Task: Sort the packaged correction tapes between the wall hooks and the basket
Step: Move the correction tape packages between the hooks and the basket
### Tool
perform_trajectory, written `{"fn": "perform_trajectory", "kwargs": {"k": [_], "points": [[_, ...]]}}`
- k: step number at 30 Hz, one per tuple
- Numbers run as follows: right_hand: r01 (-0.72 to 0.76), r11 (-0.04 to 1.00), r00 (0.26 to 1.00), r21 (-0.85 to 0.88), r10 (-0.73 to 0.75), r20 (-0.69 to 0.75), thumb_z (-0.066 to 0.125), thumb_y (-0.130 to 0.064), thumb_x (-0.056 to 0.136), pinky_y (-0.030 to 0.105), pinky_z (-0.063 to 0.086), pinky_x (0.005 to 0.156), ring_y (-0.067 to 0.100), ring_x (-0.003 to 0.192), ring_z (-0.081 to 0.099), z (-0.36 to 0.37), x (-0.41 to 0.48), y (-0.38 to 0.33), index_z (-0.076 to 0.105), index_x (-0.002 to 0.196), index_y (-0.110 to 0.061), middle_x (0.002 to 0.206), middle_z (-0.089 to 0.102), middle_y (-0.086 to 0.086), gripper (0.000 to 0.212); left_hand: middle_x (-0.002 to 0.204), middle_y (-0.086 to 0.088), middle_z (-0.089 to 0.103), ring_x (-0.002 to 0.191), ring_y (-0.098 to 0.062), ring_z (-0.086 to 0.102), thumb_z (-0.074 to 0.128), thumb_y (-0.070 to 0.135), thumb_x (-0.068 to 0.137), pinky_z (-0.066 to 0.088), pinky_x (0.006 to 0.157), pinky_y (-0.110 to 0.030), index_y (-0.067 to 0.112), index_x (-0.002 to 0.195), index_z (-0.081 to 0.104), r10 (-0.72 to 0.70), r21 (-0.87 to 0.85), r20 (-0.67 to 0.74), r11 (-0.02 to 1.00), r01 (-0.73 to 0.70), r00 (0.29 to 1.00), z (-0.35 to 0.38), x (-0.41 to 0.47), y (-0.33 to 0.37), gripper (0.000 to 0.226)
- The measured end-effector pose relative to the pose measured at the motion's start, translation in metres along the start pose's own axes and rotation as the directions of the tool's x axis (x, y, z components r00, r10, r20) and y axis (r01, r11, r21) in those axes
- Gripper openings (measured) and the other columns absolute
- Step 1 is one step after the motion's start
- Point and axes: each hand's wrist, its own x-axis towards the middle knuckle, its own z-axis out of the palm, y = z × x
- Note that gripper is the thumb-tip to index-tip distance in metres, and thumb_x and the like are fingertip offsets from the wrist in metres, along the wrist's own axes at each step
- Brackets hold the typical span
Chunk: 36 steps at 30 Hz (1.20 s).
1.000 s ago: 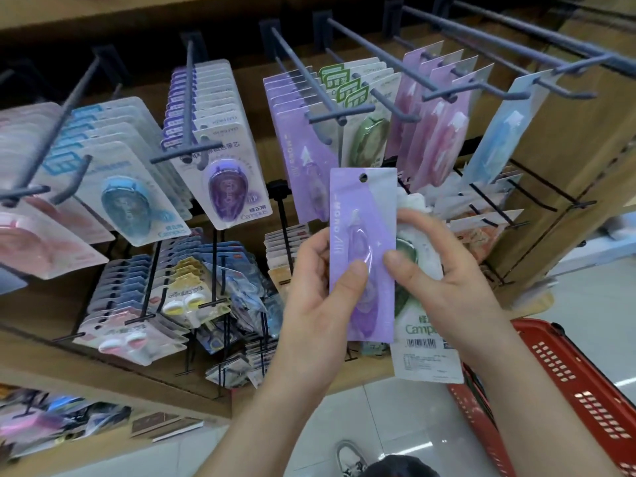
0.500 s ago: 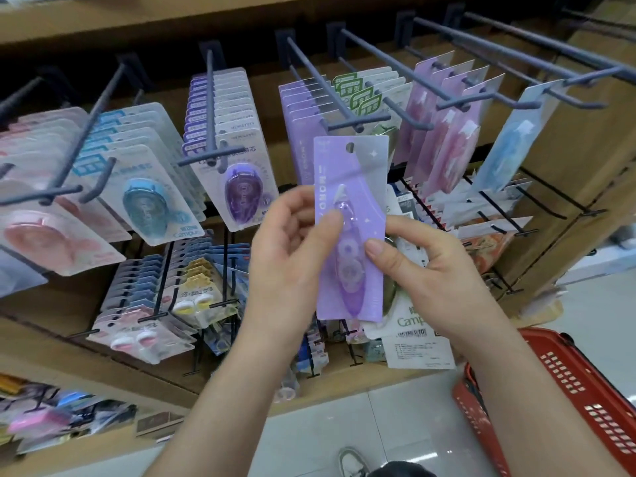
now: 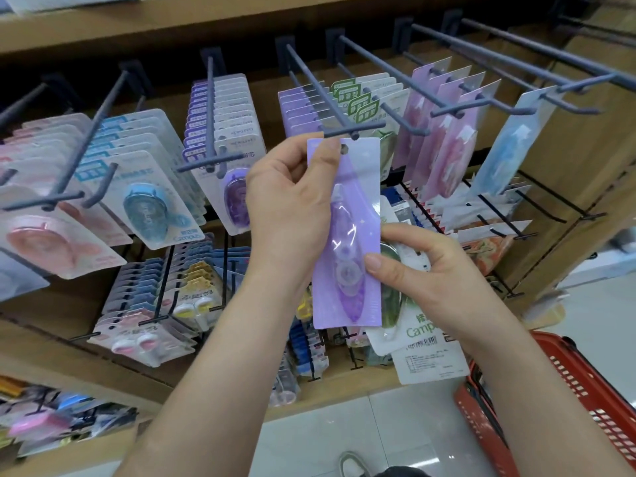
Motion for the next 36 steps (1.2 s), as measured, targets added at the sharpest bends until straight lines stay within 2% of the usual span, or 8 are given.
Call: {"fn": "perform_trajectory", "kwargs": {"k": [8,12,16,21,24,28,30,36], "points": [[-0.036,0.999,0.999,-0.039,0.036,0.017,0.067,-0.034,0.083,0.029,0.044,0.103,0.0,0.113,0.063,0.001,-0.001,0.0,0.074,0.109,-0.03,0.113,0.072,-0.019,0.027,0.082,0.0,0.072,0.076,-0.012,0.066,0.058,0.014,0.099,0.055,0.069,-0.034,0.005,0.106,0.066,-0.05,-0.003,-0.008,0.999,0.05,0.999,-0.002,-0.002,-0.005,0.014],[-0.017,1.0,0.996,-0.007,0.016,-0.083,0.068,-0.021,0.09,0.009,0.043,0.089,-0.004,0.103,0.064,0.003,0.004,0.005,0.073,0.101,-0.029,0.103,0.073,-0.021,0.015,0.092,-0.005,0.072,0.082,-0.016,0.068,0.061,0.011,0.096,0.057,0.076,-0.037,0.024,0.121,0.051,-0.008,0.037,0.043,0.999,0.006,0.999,-0.014,-0.018,-0.003,0.03],[0.024,1.0,0.986,-0.015,-0.026,-0.164,0.066,-0.018,0.092,0.009,0.045,0.086,-0.002,0.099,0.065,0.004,0.008,0.006,0.073,0.096,-0.027,0.099,0.073,-0.018,0.012,0.096,-0.005,0.073,0.08,-0.015,0.07,0.072,0.004,0.086,0.056,0.074,-0.027,0.035,0.12,0.055,-0.067,0.116,0.185,0.992,0.046,0.98,-0.035,-0.043,-0.007,0.048],[0.02,0.997,0.933,-0.08,-0.047,-0.356,0.066,-0.013,0.093,-0.001,0.037,0.08,-0.015,0.099,0.058,-0.003,0.005,0.011,0.071,0.096,-0.031,0.097,0.067,-0.034,0.019,0.09,-0.017,0.066,0.066,-0.015,0.055,0.074,0.012,0.086,0.049,0.063,-0.021,0.05,0.117,0.055,-0.068,0.265,0.059,0.963,0.05,0.996,-0.032,-0.036,-0.021,0.053],[0.034,0.997,0.907,-0.073,-0.062,-0.417,0.063,-0.008,0.093,0.003,0.04,0.08,-0.013,0.097,0.059,-0.01,0.002,0.011,0.071,0.097,-0.032,0.096,0.066,-0.035,0.025,0.078,-0.011,0.061,0.064,-0.019,0.05,0.073,0.023,0.088,0.047,0.064,-0.029,0.051,0.129,0.05,-0.027,0.366,-0.007,0.93,0.028,1.0,-0.023,-0.024,-0.036,0.054],[0.053,0.997,0.9,-0.058,-0.073,-0.429,0.066,-0.016,0.091,0.021,0.046,0.089,-0.003,0.103,0.06,-0.014,0.0,0.014,0.069,0.103,-0.042,0.106,0.066,-0.028,0.029,0.114,-0.023,0.065,0.103,-0.038,0.06,0.068,0.026,0.093,0.052,0.087,-0.047,0.036,0.142,0.049,0.04,0.495,-0.066,0.869,-0.002,0.997,-0.014,-0.011,-0.049,0.054],[0.053,0.997,0.915,-0.05,-0.068,-0.399,0.065,-0.026,0.084,0.034,0.05,0.095,0.008,0.114,0.06,-0.011,-0.001,0.013,0.062,0.113,-0.051,0.118,0.063,-0.022,0.038,0.108,-0.026,0.066,0.099,-0.042,0.059,0.064,0.028,0.095,0.052,0.084,-0.047,0.037,0.145,0.045,0.059,0.557,-0.057,0.831,-0.017,0.997,-0.015,-0.006,-0.054,0.055],[0.038,0.988,0.953,0.147,0.008,-0.303,0.07,-0.026,0.077,0.019,0.054,0.077,0.007,0.104,0.068,-0.006,-0.006,0.013,0.037,0.135,-0.053,0.125,0.065,-0.009,0.072,0.126,0.001,0.063,0.111,-0.017,0.06,0.051,0.031,0.1,0.05,0.095,-0.042,0.031,0.148,0.041,0.021,0.681,0.013,0.732,-0.024,1.0,-0.024,-0.023,-0.046,0.049]]}}
